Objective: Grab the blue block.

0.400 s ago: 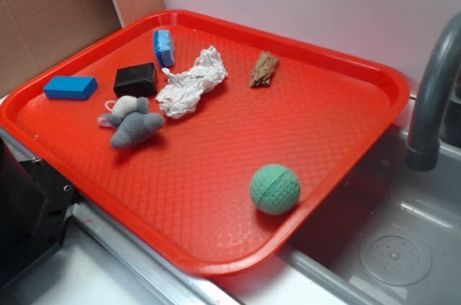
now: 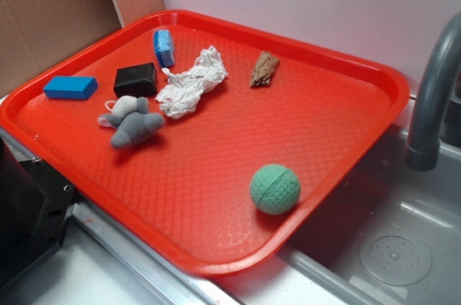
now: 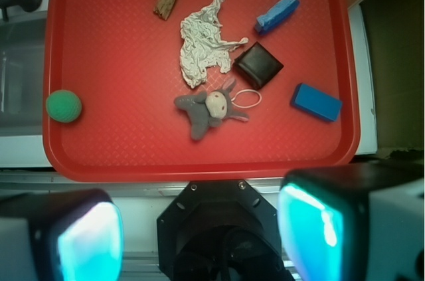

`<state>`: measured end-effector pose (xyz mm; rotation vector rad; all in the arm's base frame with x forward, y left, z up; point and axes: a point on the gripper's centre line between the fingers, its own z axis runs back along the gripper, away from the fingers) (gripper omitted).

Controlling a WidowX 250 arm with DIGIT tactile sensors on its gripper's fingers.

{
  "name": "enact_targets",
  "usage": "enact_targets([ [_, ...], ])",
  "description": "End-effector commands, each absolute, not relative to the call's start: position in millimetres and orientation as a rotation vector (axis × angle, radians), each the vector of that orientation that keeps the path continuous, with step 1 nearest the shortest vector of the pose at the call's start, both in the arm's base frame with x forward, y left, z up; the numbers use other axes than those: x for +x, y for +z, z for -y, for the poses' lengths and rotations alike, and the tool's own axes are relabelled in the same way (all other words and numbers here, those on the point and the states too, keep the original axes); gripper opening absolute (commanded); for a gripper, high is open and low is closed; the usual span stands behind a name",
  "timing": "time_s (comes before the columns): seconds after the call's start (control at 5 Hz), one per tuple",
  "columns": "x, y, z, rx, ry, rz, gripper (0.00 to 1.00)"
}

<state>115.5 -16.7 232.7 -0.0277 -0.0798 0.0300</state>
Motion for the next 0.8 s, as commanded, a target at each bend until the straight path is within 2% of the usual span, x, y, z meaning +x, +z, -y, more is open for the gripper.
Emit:
enact_targets([
  [0.0,170.7,203.0,-25.4,0.059,-0.294,0.156,1.0],
  [0.2,173.0,188.7,-56.2,-0.008,-0.461,0.195,1.0],
  [0.4,168.8,172.1,-75.4,0.122,-0.578,0.167,1.0],
  [0.6,151.2,166.5,-90.6,0.115,-0.345,0.122,1.0],
])
